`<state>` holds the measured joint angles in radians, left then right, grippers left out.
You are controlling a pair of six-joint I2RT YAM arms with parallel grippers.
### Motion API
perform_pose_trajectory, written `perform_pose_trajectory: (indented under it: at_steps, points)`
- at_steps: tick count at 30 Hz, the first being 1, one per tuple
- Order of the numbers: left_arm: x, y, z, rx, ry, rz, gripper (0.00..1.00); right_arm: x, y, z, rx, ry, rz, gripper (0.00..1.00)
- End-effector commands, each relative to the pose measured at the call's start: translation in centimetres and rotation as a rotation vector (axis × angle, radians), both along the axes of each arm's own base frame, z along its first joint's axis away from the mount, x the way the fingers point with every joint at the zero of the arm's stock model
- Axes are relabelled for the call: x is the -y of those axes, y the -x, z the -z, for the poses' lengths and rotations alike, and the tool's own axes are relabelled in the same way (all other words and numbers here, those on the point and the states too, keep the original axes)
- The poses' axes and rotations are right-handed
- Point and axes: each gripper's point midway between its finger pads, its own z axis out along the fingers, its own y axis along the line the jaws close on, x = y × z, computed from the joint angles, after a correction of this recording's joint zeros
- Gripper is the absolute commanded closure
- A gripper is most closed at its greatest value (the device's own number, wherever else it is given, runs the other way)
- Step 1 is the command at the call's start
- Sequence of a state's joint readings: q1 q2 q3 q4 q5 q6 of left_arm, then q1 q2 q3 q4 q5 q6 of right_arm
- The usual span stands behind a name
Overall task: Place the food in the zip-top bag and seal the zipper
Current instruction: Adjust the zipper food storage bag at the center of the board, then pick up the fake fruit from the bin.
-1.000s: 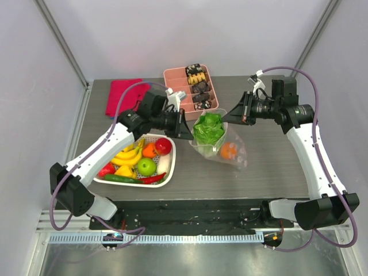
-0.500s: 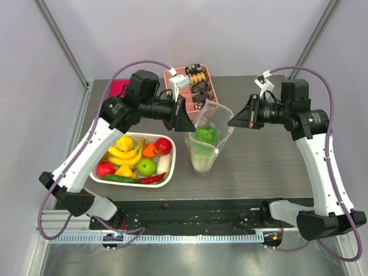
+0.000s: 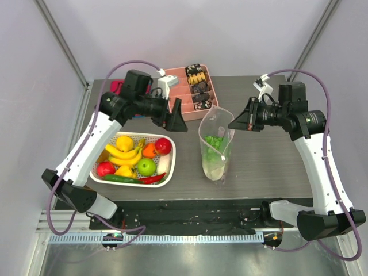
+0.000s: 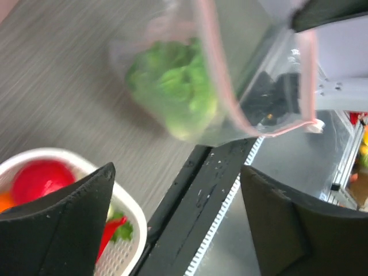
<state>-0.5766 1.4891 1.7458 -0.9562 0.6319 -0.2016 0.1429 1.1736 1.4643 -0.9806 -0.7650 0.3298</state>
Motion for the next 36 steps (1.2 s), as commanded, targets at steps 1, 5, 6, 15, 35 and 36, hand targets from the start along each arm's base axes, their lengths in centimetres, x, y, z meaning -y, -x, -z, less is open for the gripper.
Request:
perform_pose_trajectory:
  at_steps: [1,5,6,15,35,36]
  points:
    - [-6.8,-1.7,-1.6,0.087,-0.019,-0.1,0.05,0.4,0.0,-0.3,0.051,0.029,0.011,0.99]
    - [-13.4,-1.6,0.4,0.186,-0.179,-0.111,0.03,0.4,-0.2,0.2,0.036,0.032,0.01,0.99]
    - [-15.0,-0.8,1.6,0.16,-0.243,-0.116,0.06,0.3,-0.2,0.2,0.036,0.032,0.009,0.99]
    - [-25.6,-0.8,12.0,0.003,-0.674,-0.207,0.21,0.5,-0.7,1.0,0.021,0.041,0.022,0.99]
    - [-26.2,-4.1,19.9,-0.176,-0.729,-0.384,0.41,0.5,-1.6,3.1,-0.03,0.058,0.03,0.99]
    - [-26.1,-4.1,20.1,-0.181,-0.728,-0.381,0.41,0.5,-1.6,3.1,-0.034,0.057,0.031,0.99]
